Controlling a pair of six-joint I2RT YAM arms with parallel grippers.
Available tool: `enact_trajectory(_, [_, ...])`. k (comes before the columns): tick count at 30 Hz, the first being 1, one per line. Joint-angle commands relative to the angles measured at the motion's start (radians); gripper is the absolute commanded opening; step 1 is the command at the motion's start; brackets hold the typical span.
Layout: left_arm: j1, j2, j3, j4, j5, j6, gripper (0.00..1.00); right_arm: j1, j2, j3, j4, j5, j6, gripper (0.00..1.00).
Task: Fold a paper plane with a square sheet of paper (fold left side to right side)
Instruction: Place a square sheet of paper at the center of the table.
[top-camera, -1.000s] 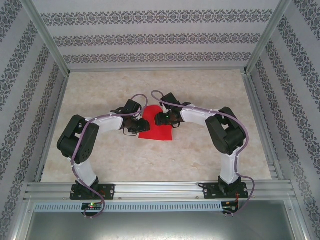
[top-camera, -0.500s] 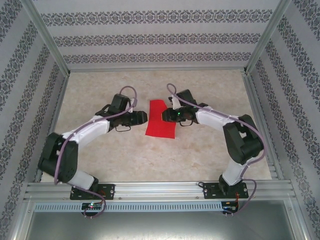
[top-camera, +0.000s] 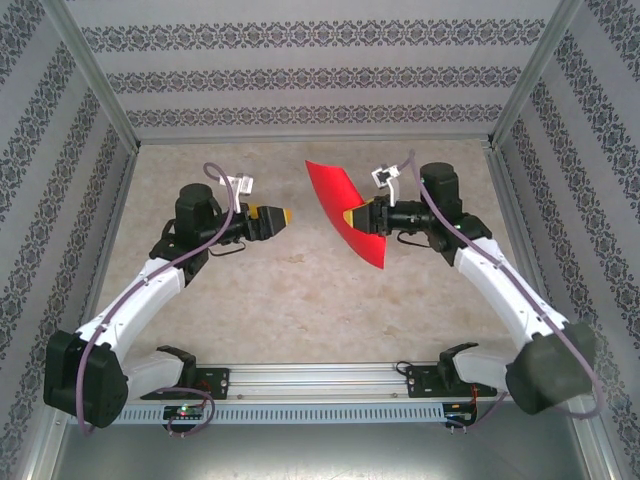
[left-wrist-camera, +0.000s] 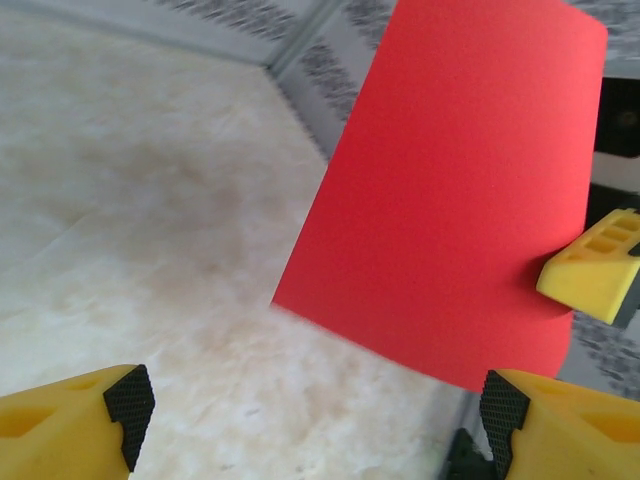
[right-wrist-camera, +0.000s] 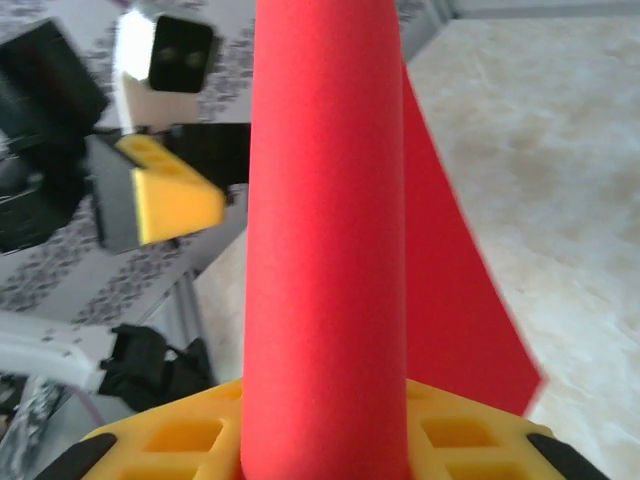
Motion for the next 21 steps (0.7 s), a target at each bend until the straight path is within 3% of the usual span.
enact_trajectory(1, [0.004, -0.014, 0.043, 0.176, 0.154, -0.028, 0.88, 0.016, -0.053, 0.043, -0.045, -0.112, -0.046, 0.31])
enact_trajectory(9, [-0.052, -0.024, 0.085, 0.268, 0.276, -0.031, 0.88, 0.064, -0.114, 0.089, -0.051, -0.128, -0.025, 0.31])
enact_trajectory(13, [-0.095, -0.022, 0.107, 0.247, 0.287, -0.006, 0.79, 0.075, -0.129, 0.088, -0.038, -0.125, -0.016, 0.32])
enact_trajectory(15, [-0.111, -0.023, 0.116, 0.234, 0.287, 0.004, 0.65, 0.072, -0.134, 0.084, -0.037, -0.106, -0.013, 0.32])
enact_trajectory(19, [-0.125, -0.022, 0.12, 0.197, 0.272, 0.031, 0.25, 0.065, -0.147, 0.071, -0.057, -0.048, -0.026, 0.37])
enact_trajectory(21, [-0.129, -0.018, 0.11, 0.174, 0.253, 0.043, 0.12, 0.053, -0.153, 0.055, -0.071, -0.007, -0.031, 0.4])
